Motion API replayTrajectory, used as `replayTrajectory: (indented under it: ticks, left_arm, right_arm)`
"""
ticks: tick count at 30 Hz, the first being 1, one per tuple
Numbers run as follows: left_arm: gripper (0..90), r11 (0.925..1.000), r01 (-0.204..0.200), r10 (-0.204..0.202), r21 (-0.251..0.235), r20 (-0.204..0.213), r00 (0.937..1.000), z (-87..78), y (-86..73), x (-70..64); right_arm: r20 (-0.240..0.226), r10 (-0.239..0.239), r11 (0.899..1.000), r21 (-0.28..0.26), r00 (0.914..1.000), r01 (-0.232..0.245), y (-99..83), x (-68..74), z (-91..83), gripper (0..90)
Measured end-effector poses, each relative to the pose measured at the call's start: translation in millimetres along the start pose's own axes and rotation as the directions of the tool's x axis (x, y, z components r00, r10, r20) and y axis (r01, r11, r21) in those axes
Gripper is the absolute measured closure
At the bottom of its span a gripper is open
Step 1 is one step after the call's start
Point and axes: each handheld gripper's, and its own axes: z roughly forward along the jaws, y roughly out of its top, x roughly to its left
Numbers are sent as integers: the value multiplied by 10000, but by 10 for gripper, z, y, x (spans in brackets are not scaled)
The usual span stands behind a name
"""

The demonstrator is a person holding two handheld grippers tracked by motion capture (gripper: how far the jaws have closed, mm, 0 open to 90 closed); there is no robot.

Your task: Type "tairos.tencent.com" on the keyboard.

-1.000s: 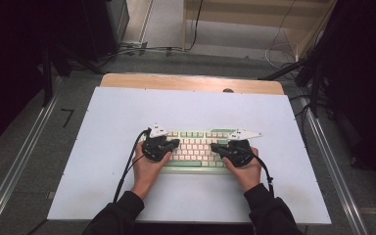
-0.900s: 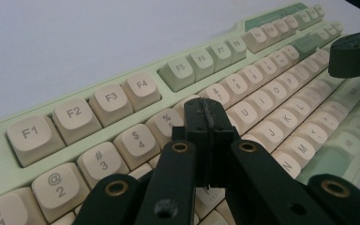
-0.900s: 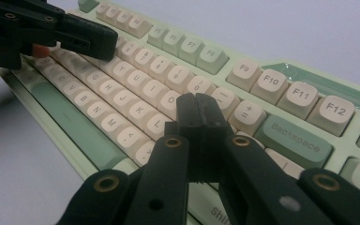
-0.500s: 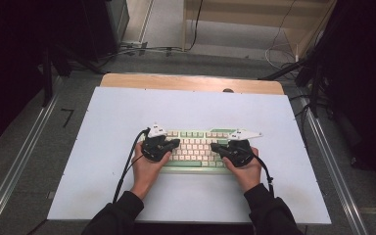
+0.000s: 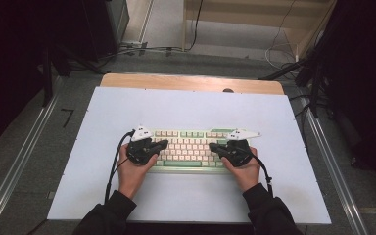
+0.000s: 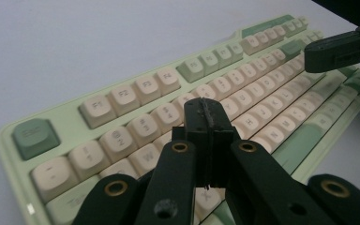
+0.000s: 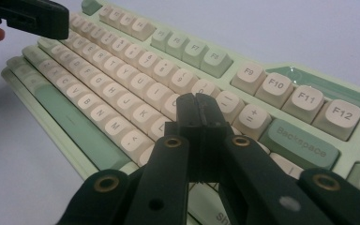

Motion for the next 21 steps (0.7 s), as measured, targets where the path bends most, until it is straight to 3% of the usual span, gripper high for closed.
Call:
replayTrajectory:
  ticks: [7, 21]
  left_arm:
    - [900, 10000, 84, -84, 24, -196, 9998, -89, -59, 128]
    - [900, 9985, 17, 11, 547, -497, 9988, -95, -160, 178]
  right_arm:
    - [-41, -34, 10000, 57, 10000, 34, 9, 29, 44, 884]
    - [-112, -55, 9999, 135, 9999, 56, 27, 67, 111, 884]
